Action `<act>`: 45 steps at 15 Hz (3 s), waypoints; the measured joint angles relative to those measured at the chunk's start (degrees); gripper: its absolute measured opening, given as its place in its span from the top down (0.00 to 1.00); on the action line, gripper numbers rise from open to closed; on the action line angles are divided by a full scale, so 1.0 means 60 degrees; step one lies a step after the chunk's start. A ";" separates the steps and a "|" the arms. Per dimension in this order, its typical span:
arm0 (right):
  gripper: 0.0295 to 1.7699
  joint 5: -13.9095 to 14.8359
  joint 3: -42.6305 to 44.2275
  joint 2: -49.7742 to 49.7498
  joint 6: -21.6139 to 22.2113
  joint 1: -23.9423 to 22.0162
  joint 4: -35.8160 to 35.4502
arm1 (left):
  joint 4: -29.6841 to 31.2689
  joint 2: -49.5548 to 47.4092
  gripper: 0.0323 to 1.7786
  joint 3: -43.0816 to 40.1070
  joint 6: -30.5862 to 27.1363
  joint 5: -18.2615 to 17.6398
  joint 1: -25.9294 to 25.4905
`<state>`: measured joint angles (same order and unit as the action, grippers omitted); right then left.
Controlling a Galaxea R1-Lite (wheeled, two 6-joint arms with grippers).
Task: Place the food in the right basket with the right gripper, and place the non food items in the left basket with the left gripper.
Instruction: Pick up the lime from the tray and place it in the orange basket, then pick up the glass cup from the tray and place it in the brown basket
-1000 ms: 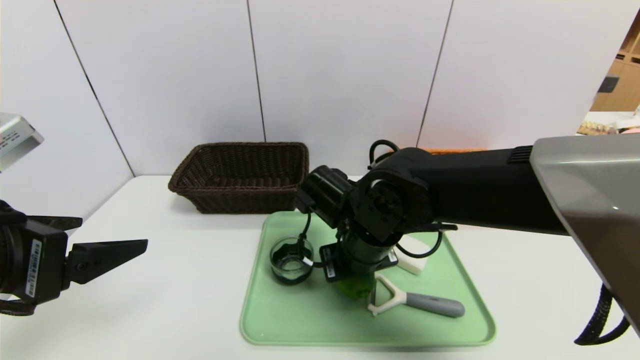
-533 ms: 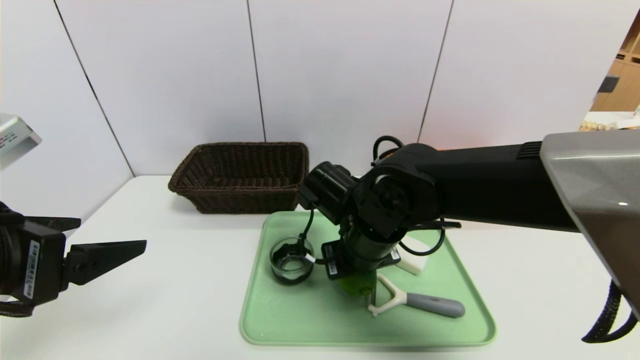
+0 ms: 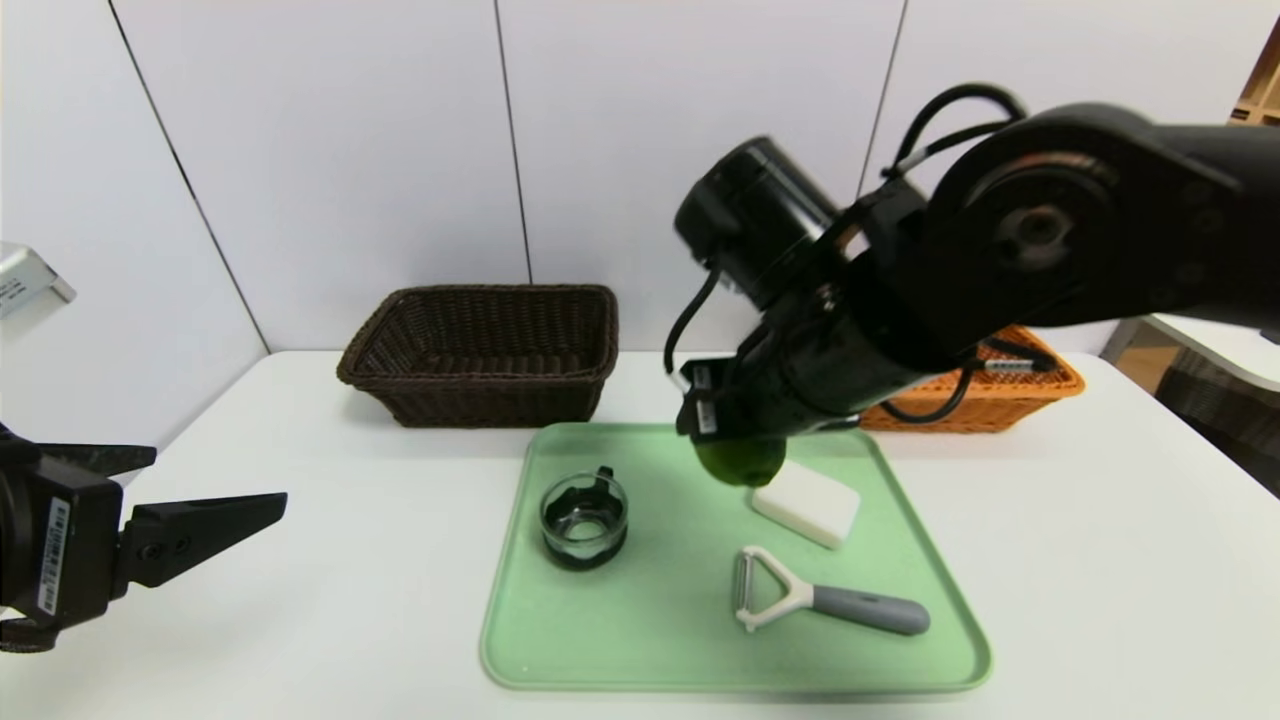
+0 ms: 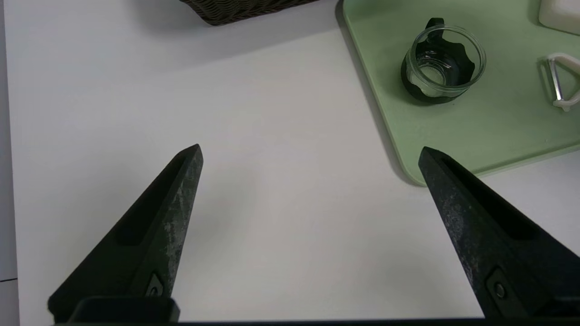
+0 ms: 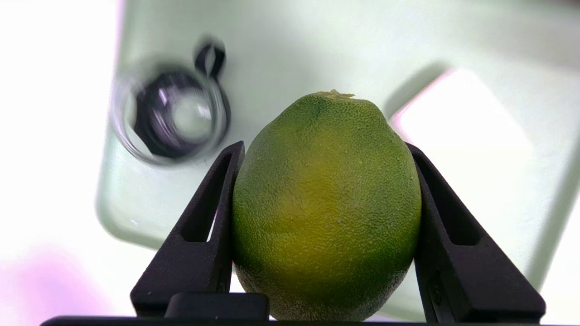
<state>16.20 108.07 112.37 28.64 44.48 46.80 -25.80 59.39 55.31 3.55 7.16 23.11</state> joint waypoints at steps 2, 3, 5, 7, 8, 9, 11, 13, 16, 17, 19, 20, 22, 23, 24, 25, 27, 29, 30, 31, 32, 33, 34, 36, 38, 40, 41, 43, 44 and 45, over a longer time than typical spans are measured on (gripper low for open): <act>0.42 0.0010 0.0469 -0.0345 -0.0124 -0.0782 -0.0262 | -0.0004 0.0000 0.05 -0.0016 0.0000 0.0000 0.0000; 0.42 0.0000 0.0571 -0.0496 -0.0236 -0.1239 -0.0492 | -0.0008 0.0000 0.05 -0.0030 0.0000 0.0000 0.0000; 0.42 -0.0047 0.0654 -0.0711 -0.0327 -0.2200 -0.0790 | 0.0004 0.0004 0.05 -0.0110 0.0006 0.0000 0.0000; 0.42 -0.0138 0.0673 -0.0803 -0.0280 -0.3074 -0.1213 | 0.0004 0.0000 0.05 -0.0177 0.0014 0.0000 0.0035; 0.42 -0.0203 0.0662 -0.0798 -0.0175 -0.3450 -0.1351 | 0.0008 -0.0004 0.05 -0.0205 0.0014 0.0000 0.0047; 0.42 -0.0313 0.0648 -0.0772 0.0033 -0.3759 -0.1388 | 0.0004 -0.0004 0.05 -0.0228 0.0018 -0.0004 0.0053; 0.42 -0.0524 0.0601 -0.0628 0.0256 -0.4295 -0.1402 | 0.0014 0.0010 0.05 -0.0205 0.0010 -0.0008 0.0071; 0.42 -0.0557 0.0571 -0.0354 0.0270 -0.4801 -0.1447 | 0.0018 0.0018 0.05 -0.0173 0.0004 -0.0014 0.0093; 0.42 -0.0597 0.0571 0.0203 0.0266 -0.5287 -0.1512 | 0.0018 0.0022 0.05 -0.0177 0.0006 -0.0014 0.0106; 0.42 -0.0626 0.0571 0.0414 0.0266 -0.5407 -0.1644 | 0.0018 0.0037 0.05 -0.0177 0.0004 -0.0018 0.0106; 0.42 -0.0685 0.0571 0.0845 0.0280 -0.5656 -0.1934 | 0.0024 0.0069 0.05 -0.0154 -0.0008 -0.0022 0.0106; 0.42 -0.0689 0.0575 0.1020 0.0276 -0.5742 -0.1977 | 0.0024 0.0083 0.05 -0.0146 -0.0012 -0.0030 0.0108; 0.42 -0.0693 0.0579 0.1315 0.0280 -0.5858 -0.2229 | 0.0018 0.0106 0.05 -0.0146 -0.0018 -0.0033 0.0122; 0.42 -0.0695 0.0583 0.1428 0.0280 -0.5902 -0.2278 | 0.0024 0.0138 0.05 -0.0146 -0.0022 -0.0030 0.0130; 0.42 -0.0695 0.0583 0.1530 0.0284 -0.5955 -0.2288 | 0.0024 0.0171 0.05 -0.0146 -0.0022 -0.0033 0.0130; 0.42 -0.0693 0.0583 0.1627 0.0284 -0.6000 -0.2298 | 0.0043 0.0211 0.05 -0.0140 -0.0022 -0.0033 0.0140; 0.42 -0.0707 0.0583 0.1770 0.0270 -0.6105 -0.2298 | 0.0201 0.0276 0.05 -0.0136 -0.0014 -0.0033 0.0185; 0.42 -0.0711 0.0583 0.1920 0.0270 -0.6229 -0.2298 | 0.0266 0.0339 0.05 -0.0136 -0.0008 -0.0030 0.0199; 0.42 -0.0713 0.0579 0.1993 0.0266 -0.6309 -0.2294 | 0.0270 0.0358 0.05 -0.0136 -0.0012 -0.0033 0.0199; 0.42 -0.0713 0.0579 0.2048 0.0270 -0.6359 -0.2294 | 0.0270 0.0372 0.05 -0.0136 -0.0008 -0.0033 0.0203; 0.42 -0.0717 0.0579 0.2091 0.0266 -0.6400 -0.2294 | 0.0270 0.0390 0.05 -0.0136 -0.0012 -0.0033 0.0203; 0.42 -0.0721 0.0579 0.2123 0.0270 -0.6426 -0.2294 | 0.0270 0.0410 0.05 -0.0136 -0.0012 -0.0033 0.0207; 0.42 -0.0717 0.0579 0.2156 0.0258 -0.6447 -0.2298 | 0.0270 0.0429 0.05 -0.0136 -0.0012 -0.0030 0.0207; 0.42 -0.0717 0.0579 0.2206 0.0252 -0.6465 -0.2298 | 0.0295 0.0447 0.05 -0.0136 -0.0014 -0.0033 0.0221; 0.33 -0.0695 0.0579 0.2255 0.0248 -0.6469 -0.2302 | 0.0295 0.0459 0.05 -0.0124 -0.0014 -0.0033 0.0232; 0.27 -0.0685 0.0579 0.2284 0.0234 -0.6465 -0.2365 | 0.0295 0.0465 0.05 -0.0122 -0.0012 -0.0030 0.0236; 0.24 -0.0681 0.0579 0.2310 0.0238 -0.6465 -0.2467 | 0.0295 0.0465 0.05 -0.0122 -0.0012 -0.0030 0.0236; 0.19 -0.0666 0.0579 0.2363 0.0238 -0.6477 -0.2572 | 0.0291 0.0469 0.05 -0.0106 -0.0022 -0.0030 0.0236; 0.17 -0.0656 0.0579 0.2371 0.0238 -0.6477 -0.2627 | 0.0291 0.0473 0.05 -0.0063 -0.0022 -0.0026 0.0236; 0.16 -0.0638 0.0579 0.2347 0.0226 -0.6477 -0.2641 | 0.0289 0.0488 0.05 0.0024 -0.0014 -0.0030 0.0236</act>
<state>12.37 111.54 126.45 29.99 5.62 30.95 -24.06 62.32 55.45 3.46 6.97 24.53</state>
